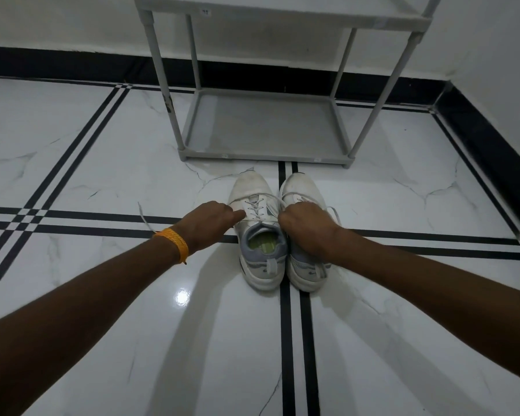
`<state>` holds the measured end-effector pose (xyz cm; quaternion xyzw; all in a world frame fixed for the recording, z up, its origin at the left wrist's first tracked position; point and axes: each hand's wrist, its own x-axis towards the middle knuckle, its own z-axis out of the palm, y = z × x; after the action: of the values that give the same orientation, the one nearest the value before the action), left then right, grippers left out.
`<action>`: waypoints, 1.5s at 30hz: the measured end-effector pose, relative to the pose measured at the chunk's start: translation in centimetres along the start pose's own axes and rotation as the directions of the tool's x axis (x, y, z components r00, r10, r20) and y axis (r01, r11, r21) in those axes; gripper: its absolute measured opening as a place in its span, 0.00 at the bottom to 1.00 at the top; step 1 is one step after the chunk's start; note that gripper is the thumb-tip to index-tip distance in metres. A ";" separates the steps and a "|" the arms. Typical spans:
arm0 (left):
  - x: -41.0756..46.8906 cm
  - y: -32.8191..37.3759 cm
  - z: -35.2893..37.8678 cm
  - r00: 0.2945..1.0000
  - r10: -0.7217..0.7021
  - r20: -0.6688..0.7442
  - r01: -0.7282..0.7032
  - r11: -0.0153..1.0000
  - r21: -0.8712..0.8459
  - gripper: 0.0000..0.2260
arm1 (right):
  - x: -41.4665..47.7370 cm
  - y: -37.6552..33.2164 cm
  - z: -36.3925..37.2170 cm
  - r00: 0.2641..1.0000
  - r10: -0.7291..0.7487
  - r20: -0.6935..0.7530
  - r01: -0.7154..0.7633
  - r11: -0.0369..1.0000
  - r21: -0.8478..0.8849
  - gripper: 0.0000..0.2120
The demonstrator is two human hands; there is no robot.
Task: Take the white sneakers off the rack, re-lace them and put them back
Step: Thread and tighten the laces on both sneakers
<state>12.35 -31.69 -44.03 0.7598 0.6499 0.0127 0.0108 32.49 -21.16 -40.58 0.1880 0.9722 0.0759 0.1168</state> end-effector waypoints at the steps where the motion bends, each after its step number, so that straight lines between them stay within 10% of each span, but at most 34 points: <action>1: 0.0 0.0 0.1 1.000 -0.001 0.000 0.001 1.000 0.001 0.17 | -0.2 -0.1 0.0 1.000 0.003 0.000 -0.003 1.000 0.011 0.08; 8: -0.4 0.4 -0.3 0.999 -0.005 -0.039 0.004 0.999 -0.032 0.15 | -0.5 -0.3 -0.7 0.998 0.026 0.053 -0.028 0.999 0.031 0.10; 13: 0.0 1.1 -1.6 0.967 -0.252 0.047 0.256 0.955 -0.150 0.03 | -0.2 0.6 -1.1 0.986 0.133 0.101 -0.157 0.947 0.281 0.07; 15: 0.2 1.3 -2.6 0.936 -0.332 0.116 0.351 0.850 -0.393 0.06 | 0.2 1.7 -1.5 0.965 0.154 0.212 -0.256 0.728 0.636 0.05; 17: 0.4 1.4 -3.6 0.898 -0.392 0.201 0.413 0.592 -0.692 0.11 | 0.5 2.3 -1.9 0.949 0.177 0.261 -0.304 0.291 0.907 0.09; 21: 1.2 3.1 -4.3 0.807 -0.512 0.295 0.342 -0.002 -0.940 0.13 | 1.0 1.5 -1.5 0.923 0.308 0.229 -0.173 -0.199 0.965 0.11; 25: 1.8 4.9 -3.4 0.781 -0.545 0.304 0.208 -0.232 -0.950 0.10 | 1.6 -0.1 -1.4 0.905 0.351 0.240 -0.023 -0.524 0.851 0.11; 36: 3.4 6.4 -1.4 0.669 -0.739 0.084 0.136 0.010 -0.991 0.10 | 2.9 -1.4 0.0 0.843 0.442 0.305 -0.082 -0.455 0.886 0.10; 45: 3.0 5.4 -1.8 0.778 -0.623 0.080 0.133 0.040 -0.990 0.06 | 3.1 -0.3 0.4 0.858 0.415 0.301 -0.103 -0.436 0.894 0.10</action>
<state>18.08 -29.59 -42.02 0.3420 0.6523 0.5661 0.3704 29.71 -20.22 -41.63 0.4266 0.5337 -0.7012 -0.2039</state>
